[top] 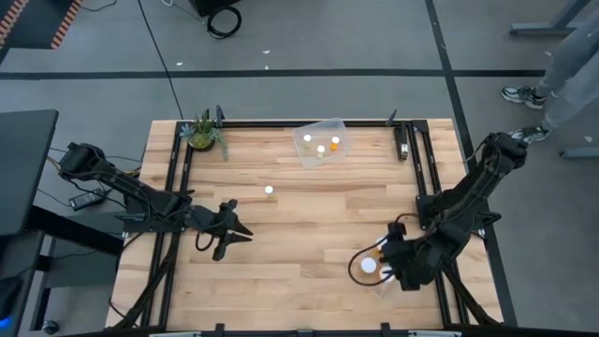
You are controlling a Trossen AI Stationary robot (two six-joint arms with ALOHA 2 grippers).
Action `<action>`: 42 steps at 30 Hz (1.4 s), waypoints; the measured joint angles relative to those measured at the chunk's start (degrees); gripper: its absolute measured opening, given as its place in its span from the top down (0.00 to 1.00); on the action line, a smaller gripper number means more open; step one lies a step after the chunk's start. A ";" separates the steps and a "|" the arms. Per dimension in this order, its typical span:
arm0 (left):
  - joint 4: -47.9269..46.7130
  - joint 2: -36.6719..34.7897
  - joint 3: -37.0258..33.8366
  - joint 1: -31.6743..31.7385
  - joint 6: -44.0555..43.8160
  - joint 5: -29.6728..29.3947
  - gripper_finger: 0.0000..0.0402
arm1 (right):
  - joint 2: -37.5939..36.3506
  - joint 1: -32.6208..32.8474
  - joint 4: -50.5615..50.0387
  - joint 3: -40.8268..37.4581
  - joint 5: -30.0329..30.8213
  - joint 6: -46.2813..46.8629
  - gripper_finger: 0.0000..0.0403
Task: Pick and place medicine bottles into bin by pill shape (circle, oval)
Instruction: Put the yellow pill bottle into the top transparent bin
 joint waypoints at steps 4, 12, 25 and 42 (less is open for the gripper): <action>0.00 0.02 0.00 -0.02 0.00 0.00 0.79 | -4.63 -1.01 0.24 0.02 4.38 -5.37 0.32; 0.00 0.02 0.00 0.00 0.00 0.00 0.80 | -11.12 -1.39 2.23 0.00 11.76 -16.51 0.32; 0.00 0.02 0.02 0.00 -0.02 0.00 0.80 | -25.38 -2.97 29.16 -15.84 12.04 -40.83 0.38; 0.00 0.02 0.02 0.00 0.00 0.00 0.80 | -34.98 -19.67 60.87 -39.43 -6.59 -48.86 0.48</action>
